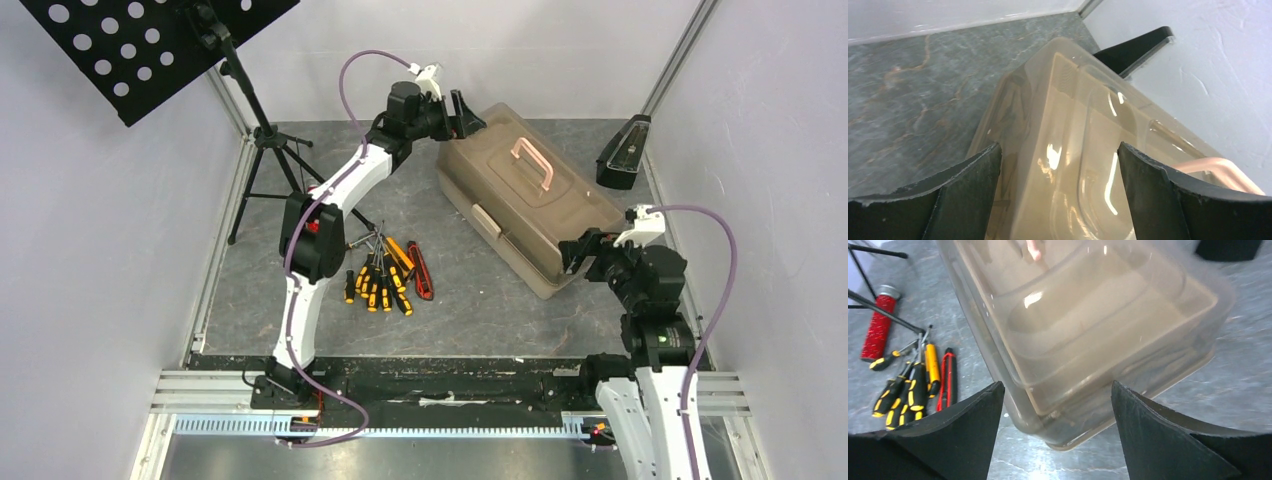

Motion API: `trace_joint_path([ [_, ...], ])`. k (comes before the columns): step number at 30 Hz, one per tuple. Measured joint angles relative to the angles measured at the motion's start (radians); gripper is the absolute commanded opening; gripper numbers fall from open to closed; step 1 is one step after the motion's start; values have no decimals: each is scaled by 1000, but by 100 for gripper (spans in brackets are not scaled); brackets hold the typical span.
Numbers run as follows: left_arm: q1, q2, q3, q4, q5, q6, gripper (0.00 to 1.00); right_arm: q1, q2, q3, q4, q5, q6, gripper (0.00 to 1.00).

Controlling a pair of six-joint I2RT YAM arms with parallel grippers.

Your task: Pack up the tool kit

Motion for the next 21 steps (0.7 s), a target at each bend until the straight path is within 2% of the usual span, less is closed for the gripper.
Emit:
trace_joint_path([
  [3, -21, 6, 36, -13, 3, -24, 92, 13, 66, 136, -82, 74, -77, 86],
  [6, -37, -24, 18, -8, -24, -37, 93, 13, 208, 331, -72, 118, -145, 89],
  [12, -40, -283, -232, -4, -150, -80, 92, 13, 512, 579, 24, 112, -236, 90],
  [16, -37, -487, -412, 29, -178, -167, 92, -13, 692, 626, 61, 51, -292, 86],
  [21, -60, -682, -711, 168, -174, -328, 91, -101, 863, 630, 62, -84, -322, 77],
])
